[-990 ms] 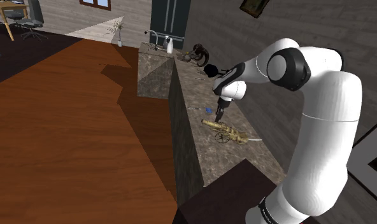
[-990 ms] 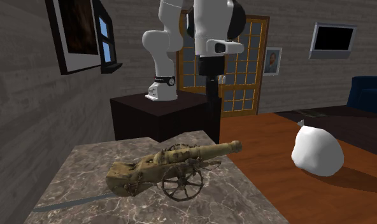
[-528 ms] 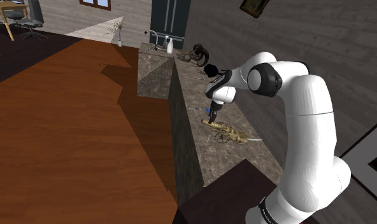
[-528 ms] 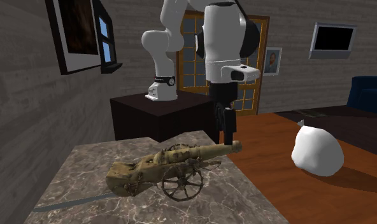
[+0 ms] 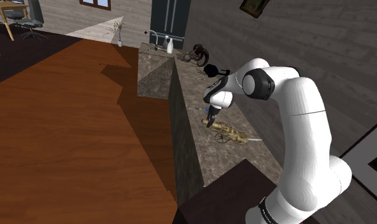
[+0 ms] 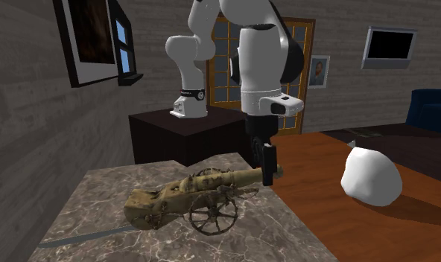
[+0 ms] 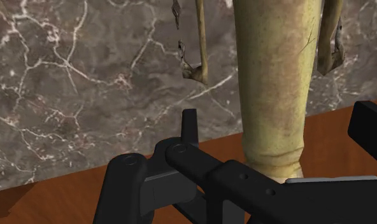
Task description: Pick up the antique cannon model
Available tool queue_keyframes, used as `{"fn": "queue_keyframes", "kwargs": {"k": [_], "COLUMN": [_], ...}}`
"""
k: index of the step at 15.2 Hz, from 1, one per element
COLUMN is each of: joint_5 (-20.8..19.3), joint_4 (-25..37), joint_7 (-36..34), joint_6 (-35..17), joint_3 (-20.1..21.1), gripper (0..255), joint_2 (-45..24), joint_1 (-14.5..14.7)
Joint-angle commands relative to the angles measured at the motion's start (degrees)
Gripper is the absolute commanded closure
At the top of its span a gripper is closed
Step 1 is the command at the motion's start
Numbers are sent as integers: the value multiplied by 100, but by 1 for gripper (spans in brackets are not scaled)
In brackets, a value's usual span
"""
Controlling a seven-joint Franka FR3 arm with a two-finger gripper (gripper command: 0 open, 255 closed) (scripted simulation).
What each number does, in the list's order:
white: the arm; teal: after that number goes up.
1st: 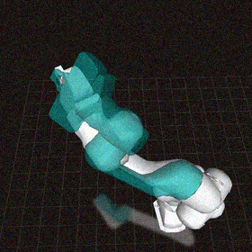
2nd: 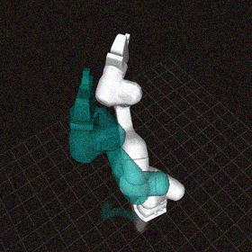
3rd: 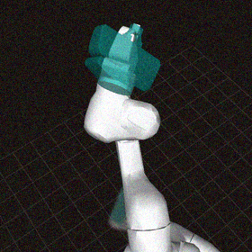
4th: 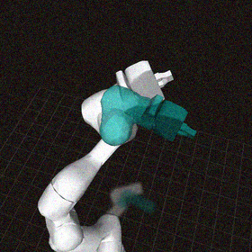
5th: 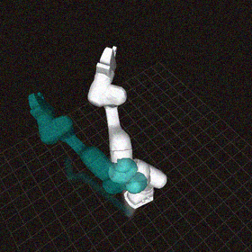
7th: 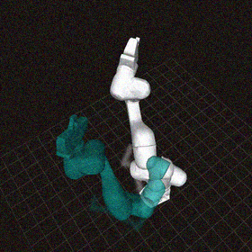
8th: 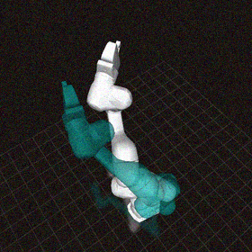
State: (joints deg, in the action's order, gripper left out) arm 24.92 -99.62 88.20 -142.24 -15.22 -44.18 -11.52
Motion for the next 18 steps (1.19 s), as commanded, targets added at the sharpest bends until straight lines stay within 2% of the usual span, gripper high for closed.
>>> {"fn": "queue_keyframes", "kwargs": {"k": [1, 2, 11, 18], "joint_5": [12, 13, 12, -133], "joint_4": [25, 11, 25, -100], "joint_7": [7, 4, 7, -104], "joint_6": [-21, -29, -21, 275], "joint_3": [13, 14, 13, -130], "gripper": [0, 255, 255, 255], "joint_2": [-43, -35, -43, 378], "joint_1": [-10, -4, -10, 93]}}
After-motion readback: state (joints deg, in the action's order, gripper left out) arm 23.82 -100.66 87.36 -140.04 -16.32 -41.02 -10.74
